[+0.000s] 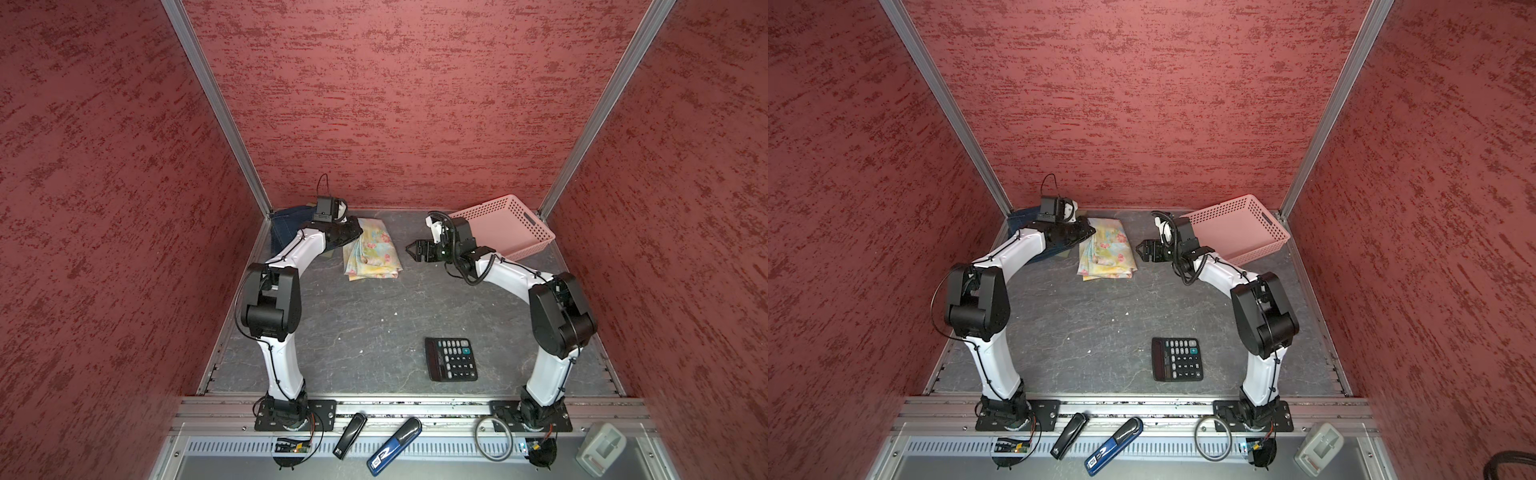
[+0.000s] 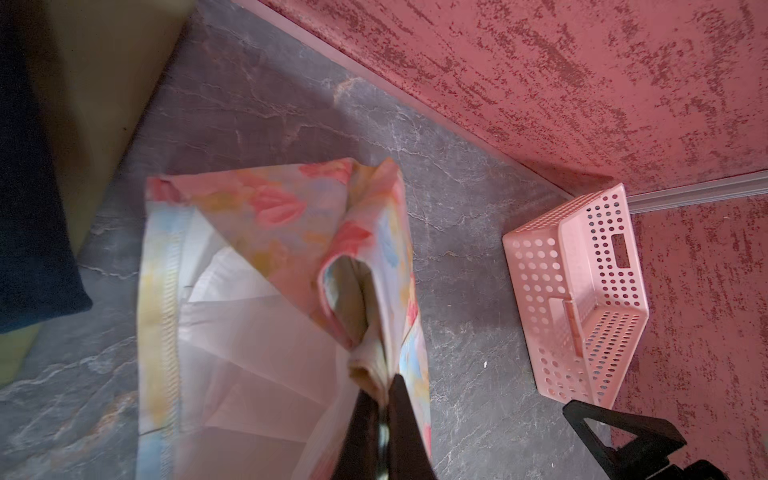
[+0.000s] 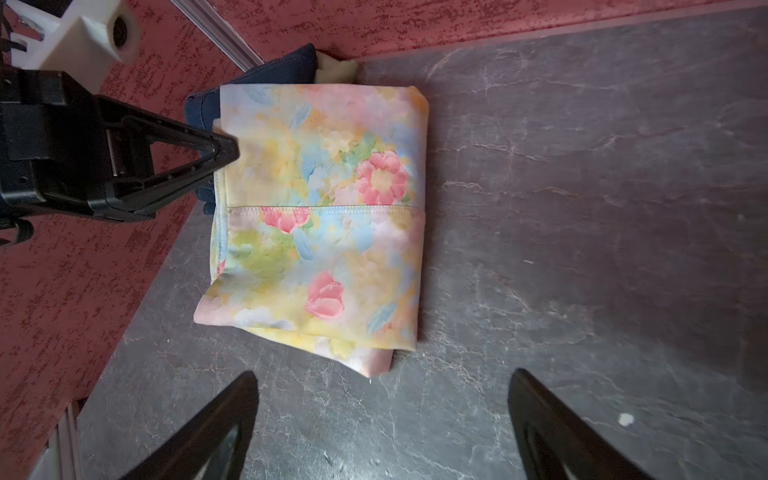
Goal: Fold and stack skirts
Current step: Smooth out the skirt at the top-center of the table, then pick up the skirt from the top-center of the table.
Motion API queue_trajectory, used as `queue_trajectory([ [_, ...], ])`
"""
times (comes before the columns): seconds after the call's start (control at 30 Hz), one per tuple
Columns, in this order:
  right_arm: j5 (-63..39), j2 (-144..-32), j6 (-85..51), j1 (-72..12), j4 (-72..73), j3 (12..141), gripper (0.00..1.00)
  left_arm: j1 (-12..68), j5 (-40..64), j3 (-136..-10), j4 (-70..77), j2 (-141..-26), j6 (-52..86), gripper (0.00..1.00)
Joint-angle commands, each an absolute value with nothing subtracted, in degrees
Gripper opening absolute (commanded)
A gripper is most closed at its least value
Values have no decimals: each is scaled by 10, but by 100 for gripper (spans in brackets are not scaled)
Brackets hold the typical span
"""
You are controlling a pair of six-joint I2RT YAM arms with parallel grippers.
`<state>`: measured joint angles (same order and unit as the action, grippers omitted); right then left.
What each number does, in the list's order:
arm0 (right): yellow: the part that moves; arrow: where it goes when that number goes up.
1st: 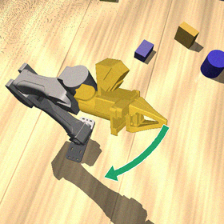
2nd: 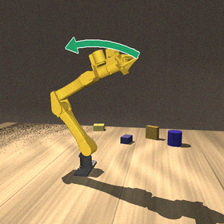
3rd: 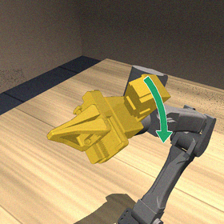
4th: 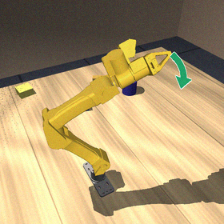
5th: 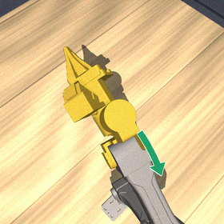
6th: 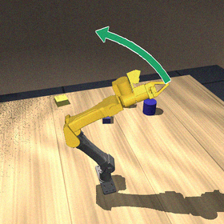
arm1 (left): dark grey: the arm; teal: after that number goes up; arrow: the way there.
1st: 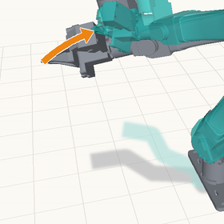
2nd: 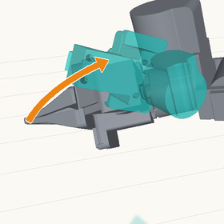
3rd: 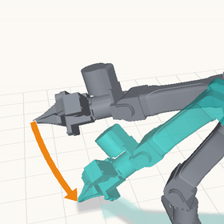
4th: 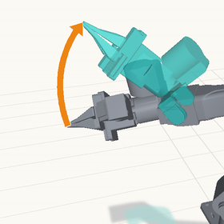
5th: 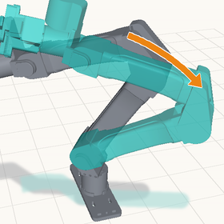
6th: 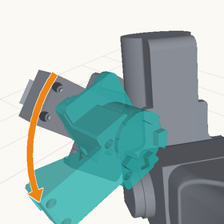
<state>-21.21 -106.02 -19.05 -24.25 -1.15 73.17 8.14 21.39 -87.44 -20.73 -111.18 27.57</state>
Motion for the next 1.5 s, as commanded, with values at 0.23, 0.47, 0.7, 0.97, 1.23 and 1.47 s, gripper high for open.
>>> queue_trajectory([
  [0.23,-198,-1044,-182,-239,-12,717,94,60,222,-847,-224,-1104,264,0],
  [0.47,-205,-1059,-184,-240,-9,719,95,26,223,-770,-183,-1129,284,0],
  [0.7,-251,-1152,-237,-241,2,774,95,8,218,-779,-178,-1168,291,8],
  [0.97,-307,-1256,-330,-262,37,848,95,3,203,-807,-201,-1203,284,7],
  [1.23,-332,-1334,-428,-298,117,890,94,1,186,-823,-221,-1221,279,7],
  [1.47,-314,-1388,-472,-313,150,934,78,-1,185,-827,-225,-1224,274,7],
])
